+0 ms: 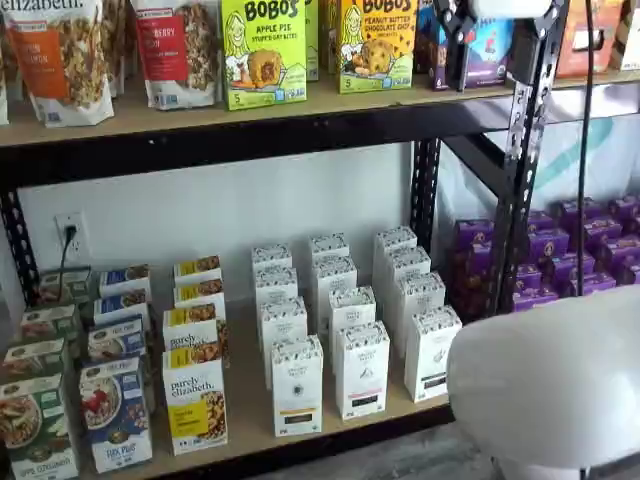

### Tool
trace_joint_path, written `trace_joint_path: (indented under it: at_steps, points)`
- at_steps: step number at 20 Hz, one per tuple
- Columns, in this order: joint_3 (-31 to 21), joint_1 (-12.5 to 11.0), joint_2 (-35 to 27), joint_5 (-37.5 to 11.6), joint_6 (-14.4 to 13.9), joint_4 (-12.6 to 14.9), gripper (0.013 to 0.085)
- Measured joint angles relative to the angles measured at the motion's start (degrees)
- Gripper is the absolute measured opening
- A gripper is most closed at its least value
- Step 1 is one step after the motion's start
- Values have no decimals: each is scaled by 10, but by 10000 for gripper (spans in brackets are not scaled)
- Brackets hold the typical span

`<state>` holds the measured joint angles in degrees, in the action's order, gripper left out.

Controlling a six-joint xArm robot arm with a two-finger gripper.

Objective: Pick up the white box with a yellow strip in the middle, on the bottom shelf, the fourth box from the left

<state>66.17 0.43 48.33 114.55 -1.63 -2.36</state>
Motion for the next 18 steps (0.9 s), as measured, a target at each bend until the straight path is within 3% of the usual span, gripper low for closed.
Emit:
trace_joint_path:
  at_steps: [3,7,13,18]
  points:
    - [-13,-33,14,-23,19,-36,850]
    - [-14,-34,12,-23,19,-38,850]
    - [-31,-19,9,-40,9,-31,850]
    - [-64,26,9,-83,-25,-7,850]
